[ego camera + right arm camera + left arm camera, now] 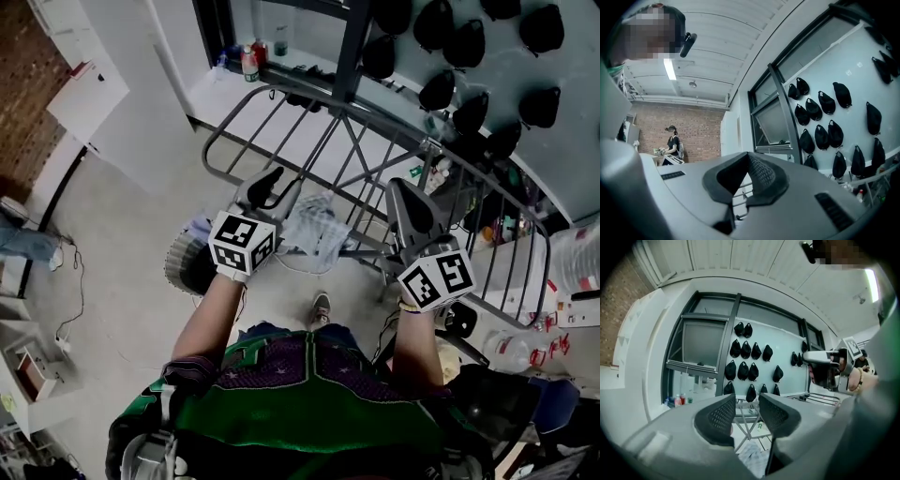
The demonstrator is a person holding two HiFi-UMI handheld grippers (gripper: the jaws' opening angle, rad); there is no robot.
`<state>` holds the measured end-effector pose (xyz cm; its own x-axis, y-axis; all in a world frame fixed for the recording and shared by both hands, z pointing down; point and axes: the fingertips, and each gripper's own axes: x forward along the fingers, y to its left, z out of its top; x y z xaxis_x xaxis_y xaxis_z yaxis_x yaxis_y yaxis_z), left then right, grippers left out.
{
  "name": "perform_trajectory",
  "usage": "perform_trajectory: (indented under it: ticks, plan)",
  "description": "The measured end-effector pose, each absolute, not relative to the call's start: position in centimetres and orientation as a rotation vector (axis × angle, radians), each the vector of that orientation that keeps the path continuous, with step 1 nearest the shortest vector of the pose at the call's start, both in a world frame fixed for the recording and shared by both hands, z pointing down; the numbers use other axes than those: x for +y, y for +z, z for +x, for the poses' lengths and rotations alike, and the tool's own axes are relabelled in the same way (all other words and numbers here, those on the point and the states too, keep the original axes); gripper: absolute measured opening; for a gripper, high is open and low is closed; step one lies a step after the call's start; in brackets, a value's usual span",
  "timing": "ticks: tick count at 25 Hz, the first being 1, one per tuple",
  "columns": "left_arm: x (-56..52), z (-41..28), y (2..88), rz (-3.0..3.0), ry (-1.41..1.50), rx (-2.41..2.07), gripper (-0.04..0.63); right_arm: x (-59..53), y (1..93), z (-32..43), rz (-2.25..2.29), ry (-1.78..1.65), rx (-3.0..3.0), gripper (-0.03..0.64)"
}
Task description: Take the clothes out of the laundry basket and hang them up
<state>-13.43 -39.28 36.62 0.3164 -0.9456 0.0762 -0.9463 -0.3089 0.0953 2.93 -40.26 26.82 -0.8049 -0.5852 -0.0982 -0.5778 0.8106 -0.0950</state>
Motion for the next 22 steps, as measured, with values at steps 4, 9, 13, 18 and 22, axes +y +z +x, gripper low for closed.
perform_trajectory:
  ticks: [4,9,13,18,22]
  plan:
    - [-38.1,-14.7,35.5,2.438,0.004,-1.840,0.166,-39.9,26.5,1.6,-0.879,-0.071,2.886,0.000]
    - [-36.1,-17.4,34.5,2.366,-0.006,-1.962,0.163,-39.7,26.4,-1.2,-0.762,-0.070,2.930,0.000]
    - [-33.7,-20.2,34.0,2.288,-0.013,-2.082,0.161,-38.7,26.5,-4.8,-0.617,-0.071,2.970,0.000]
    - [-29.6,-25.0,33.9,2.163,-0.022,-2.214,0.156,-36.4,26.7,-10.5,-0.440,-0.062,3.021,0.000]
    - [-25.6,-29.0,33.3,2.086,-0.014,-2.315,0.120,-34.1,26.6,-14.5,-0.360,-0.070,3.032,0.000]
